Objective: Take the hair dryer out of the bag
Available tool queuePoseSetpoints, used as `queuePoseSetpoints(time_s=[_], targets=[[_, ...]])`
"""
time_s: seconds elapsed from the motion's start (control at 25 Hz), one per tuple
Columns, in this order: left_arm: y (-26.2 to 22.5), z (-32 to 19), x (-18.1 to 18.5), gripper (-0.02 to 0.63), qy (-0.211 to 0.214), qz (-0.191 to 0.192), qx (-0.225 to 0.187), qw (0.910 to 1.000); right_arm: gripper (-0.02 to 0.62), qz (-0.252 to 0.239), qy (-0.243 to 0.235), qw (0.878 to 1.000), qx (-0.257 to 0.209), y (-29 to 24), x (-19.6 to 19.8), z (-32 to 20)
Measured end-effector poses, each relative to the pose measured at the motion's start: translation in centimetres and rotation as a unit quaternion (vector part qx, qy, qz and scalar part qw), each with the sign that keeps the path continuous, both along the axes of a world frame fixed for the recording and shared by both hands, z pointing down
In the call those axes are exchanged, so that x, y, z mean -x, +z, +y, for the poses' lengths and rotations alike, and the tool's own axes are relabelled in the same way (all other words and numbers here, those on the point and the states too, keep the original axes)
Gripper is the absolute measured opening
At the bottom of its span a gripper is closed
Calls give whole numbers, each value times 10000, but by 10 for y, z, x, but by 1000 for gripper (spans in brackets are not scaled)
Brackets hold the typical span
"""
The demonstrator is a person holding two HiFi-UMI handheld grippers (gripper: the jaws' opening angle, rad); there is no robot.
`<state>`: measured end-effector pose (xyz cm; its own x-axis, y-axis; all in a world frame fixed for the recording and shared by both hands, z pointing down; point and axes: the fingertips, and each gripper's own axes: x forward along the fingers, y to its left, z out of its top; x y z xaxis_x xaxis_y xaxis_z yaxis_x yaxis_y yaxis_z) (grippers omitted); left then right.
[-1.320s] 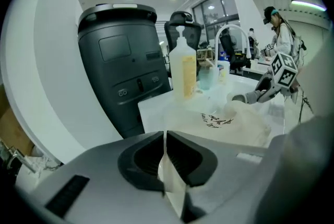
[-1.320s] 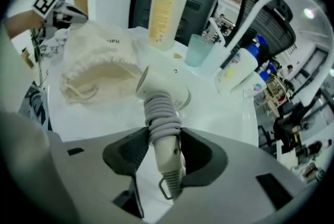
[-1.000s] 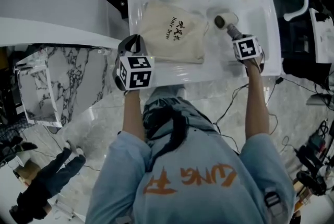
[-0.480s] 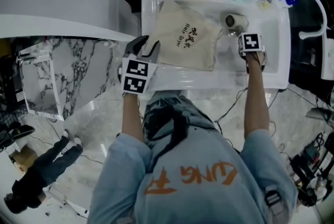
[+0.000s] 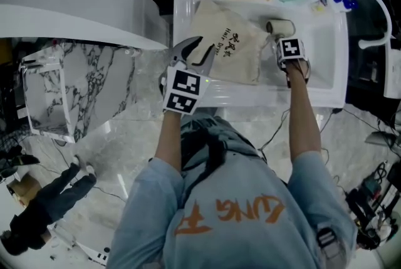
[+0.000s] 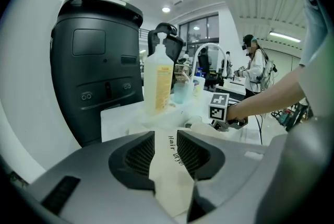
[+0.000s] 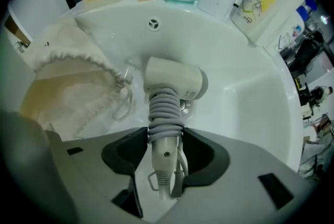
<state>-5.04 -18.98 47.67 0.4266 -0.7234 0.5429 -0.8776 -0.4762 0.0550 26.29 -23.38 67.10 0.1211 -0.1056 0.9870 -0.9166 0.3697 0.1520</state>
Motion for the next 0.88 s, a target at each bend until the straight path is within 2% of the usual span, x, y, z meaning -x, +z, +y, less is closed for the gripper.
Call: queuePoseSetpoints(time_s=[0.08,0.16,0.24,0.28,0.36,0.44,0.56,0.72,0.8,0.88], targets=[[-6,-1,-10,132,106,5,-64,9999,213,-234,-16,9997,-35,7,5,-1],[-14,-3,-19,132,192,45,-170,9997,202,-596,-21,9978,-298,8,13,-4],[-23,-7,-26,132,228,104,-301,9992,145,-686,-88,9954,-669,-6,17,-6],[-28,-10,-28,132,217,149,-378,9989,136,-725,-113,9935,-869,-16,18,-8],[-41,-16,-35,128,160,306,-550,9979,126,-970,-42,9865,-1317,-41,21,-10],[-58,-21,-45,89,61,520,-778,9956,102,-1337,68,9735,-1856,-73,24,-12],[-89,-24,-59,19,-221,909,-1133,9891,66,-1907,156,9412,-2786,-134,34,-11],[-123,-7,-80,3,-476,1404,-1414,9788,3,-2507,216,8886,-3836,-217,46,7],[-138,5,-91,3,-525,1499,-1547,9751,0,-2828,166,8564,-4316,-262,52,19],[-153,17,-101,2,-540,1496,-1694,9726,-2,-3113,7,8172,-4851,-308,57,34]])
